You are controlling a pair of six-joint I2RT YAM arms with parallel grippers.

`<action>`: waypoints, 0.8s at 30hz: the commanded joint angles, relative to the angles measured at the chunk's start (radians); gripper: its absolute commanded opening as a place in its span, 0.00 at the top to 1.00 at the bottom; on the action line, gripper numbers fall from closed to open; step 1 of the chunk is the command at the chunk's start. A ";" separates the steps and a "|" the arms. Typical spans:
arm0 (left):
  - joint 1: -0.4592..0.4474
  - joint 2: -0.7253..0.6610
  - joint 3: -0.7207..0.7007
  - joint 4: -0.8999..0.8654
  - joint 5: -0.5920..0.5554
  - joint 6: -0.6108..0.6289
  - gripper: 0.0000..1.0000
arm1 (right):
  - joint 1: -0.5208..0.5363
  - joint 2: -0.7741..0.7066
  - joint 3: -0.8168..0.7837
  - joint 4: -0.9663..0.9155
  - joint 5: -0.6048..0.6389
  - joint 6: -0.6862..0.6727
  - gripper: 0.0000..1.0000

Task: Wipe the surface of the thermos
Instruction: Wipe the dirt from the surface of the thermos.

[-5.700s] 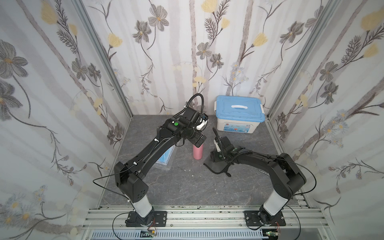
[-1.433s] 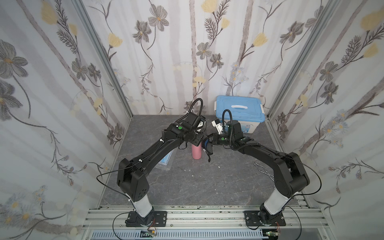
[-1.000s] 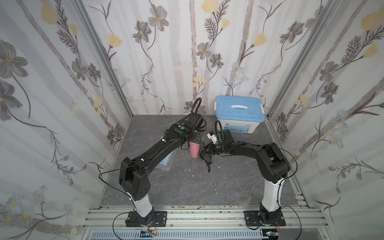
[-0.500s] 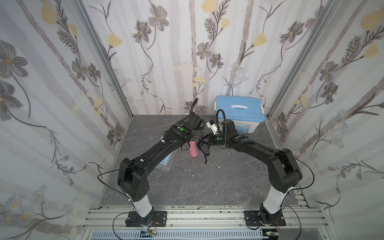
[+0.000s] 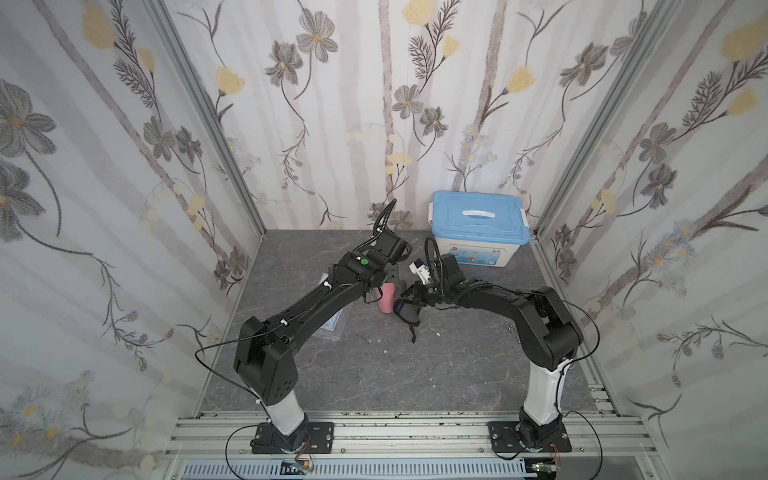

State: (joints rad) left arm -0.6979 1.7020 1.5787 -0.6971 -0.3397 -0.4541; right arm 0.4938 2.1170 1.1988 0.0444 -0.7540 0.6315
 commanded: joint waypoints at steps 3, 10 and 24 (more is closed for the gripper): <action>-0.009 0.001 -0.006 -0.069 0.028 -0.084 0.90 | 0.009 0.038 -0.004 0.046 -0.007 0.006 1.00; -0.018 -0.013 -0.014 -0.067 0.002 -0.112 0.98 | 0.012 -0.090 0.044 0.005 0.035 0.010 1.00; -0.049 0.021 0.016 -0.067 -0.006 -0.176 1.00 | 0.024 -0.150 0.055 -0.012 0.091 0.031 1.00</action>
State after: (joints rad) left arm -0.7406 1.7077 1.5875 -0.7341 -0.4191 -0.5739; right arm 0.5133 1.9446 1.2827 0.0044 -0.6685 0.6472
